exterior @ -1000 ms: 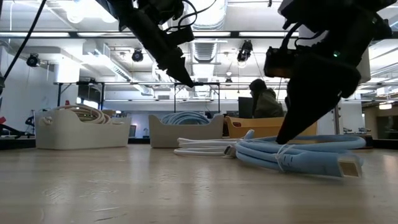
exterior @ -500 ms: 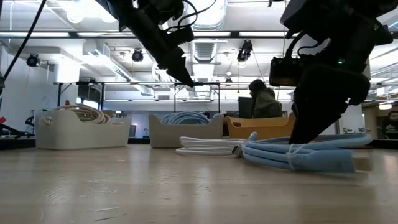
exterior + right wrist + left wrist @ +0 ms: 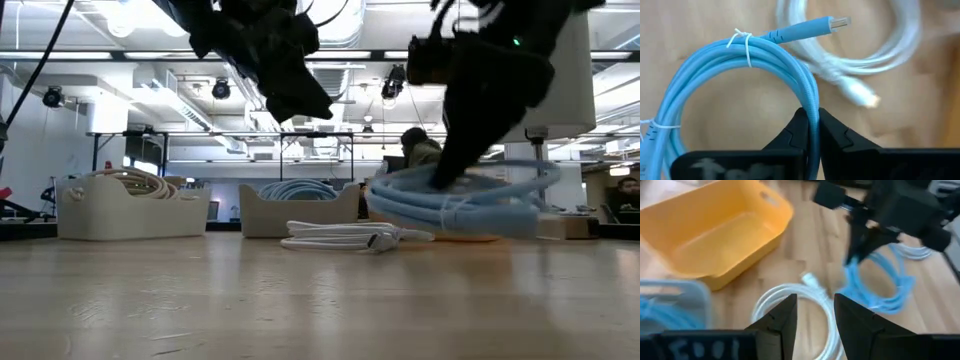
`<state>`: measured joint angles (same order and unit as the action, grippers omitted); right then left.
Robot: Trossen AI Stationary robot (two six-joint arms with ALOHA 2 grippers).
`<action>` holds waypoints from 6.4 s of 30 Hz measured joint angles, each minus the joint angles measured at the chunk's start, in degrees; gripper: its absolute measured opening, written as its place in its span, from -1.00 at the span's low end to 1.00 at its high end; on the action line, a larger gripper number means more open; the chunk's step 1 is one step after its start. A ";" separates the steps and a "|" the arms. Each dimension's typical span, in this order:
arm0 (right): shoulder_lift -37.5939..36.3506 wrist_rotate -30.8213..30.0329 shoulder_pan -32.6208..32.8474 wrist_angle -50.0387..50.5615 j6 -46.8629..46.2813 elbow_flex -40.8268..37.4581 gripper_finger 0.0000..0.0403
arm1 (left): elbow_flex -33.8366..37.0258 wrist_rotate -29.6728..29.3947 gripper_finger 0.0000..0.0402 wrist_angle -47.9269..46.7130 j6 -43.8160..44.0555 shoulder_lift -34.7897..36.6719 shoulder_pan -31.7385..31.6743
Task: Sort HDMI cables
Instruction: Put the blue HDMI cable into the gray bin
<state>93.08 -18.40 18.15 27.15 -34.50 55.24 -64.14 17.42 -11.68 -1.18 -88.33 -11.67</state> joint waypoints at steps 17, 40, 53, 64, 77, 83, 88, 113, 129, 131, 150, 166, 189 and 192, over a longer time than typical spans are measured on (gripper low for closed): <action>0.07 -32.50 0.48 11.73 -5.20 10.06 -0.90 | 7.63 -3.31 -0.34 11.59 8.29 0.04 6.96; 0.07 -38.63 0.48 10.89 -5.34 8.25 -0.90 | 10.25 -12.39 -0.34 15.27 15.18 -0.68 7.36; 0.07 -38.93 0.46 9.99 -5.81 7.24 -0.90 | 10.23 -7.47 -0.34 18.20 15.60 -1.19 7.38; 0.09 -41.85 0.33 3.26 -1.67 7.19 -0.90 | 10.19 -8.03 -0.34 23.75 16.28 -3.96 7.40; 0.09 -41.80 0.31 3.44 -1.81 7.19 -0.67 | 10.19 -8.51 -0.84 23.71 12.97 -3.85 7.38; 0.09 -39.38 0.26 3.35 -1.81 7.19 -0.45 | 10.19 -8.28 -0.79 23.59 12.85 -3.81 7.29; 0.09 -36.03 0.29 3.51 -1.97 6.97 -0.33 | 9.93 -7.95 -0.80 22.37 12.84 -3.44 6.47; 0.09 -34.54 0.33 3.92 -5.22 5.35 -0.20 | -10.13 -8.27 -0.82 -14.95 -1.88 -1.08 -6.29; 0.09 -32.34 0.33 3.70 -6.05 2.80 -0.22 | -6.88 18.26 -0.84 -15.52 -11.41 -2.82 -22.43; 0.09 -32.34 0.33 3.62 -6.05 2.80 -0.23 | -6.51 16.34 -0.84 -15.81 -13.05 -2.93 -22.55; 0.09 -32.07 0.33 3.34 -6.03 2.80 -0.29 | -2.09 12.14 -0.77 -10.67 -14.89 -3.72 -22.61; 0.09 -32.10 0.33 2.07 -5.83 2.80 -0.28 | 1.60 8.28 -0.62 -6.15 -14.17 -3.70 -22.59; 0.09 -32.10 0.32 1.97 -5.80 2.80 -0.34 | 2.38 -6.73 -0.35 -6.20 -13.32 -4.54 -22.27; 0.09 -32.10 0.32 1.89 -5.79 2.80 -0.35 | 2.52 -10.57 -0.31 -6.04 -13.32 -4.55 -22.20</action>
<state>93.17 -50.50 18.47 29.05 -40.29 58.05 -61.63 6.85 -17.72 -14.51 -92.88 -33.88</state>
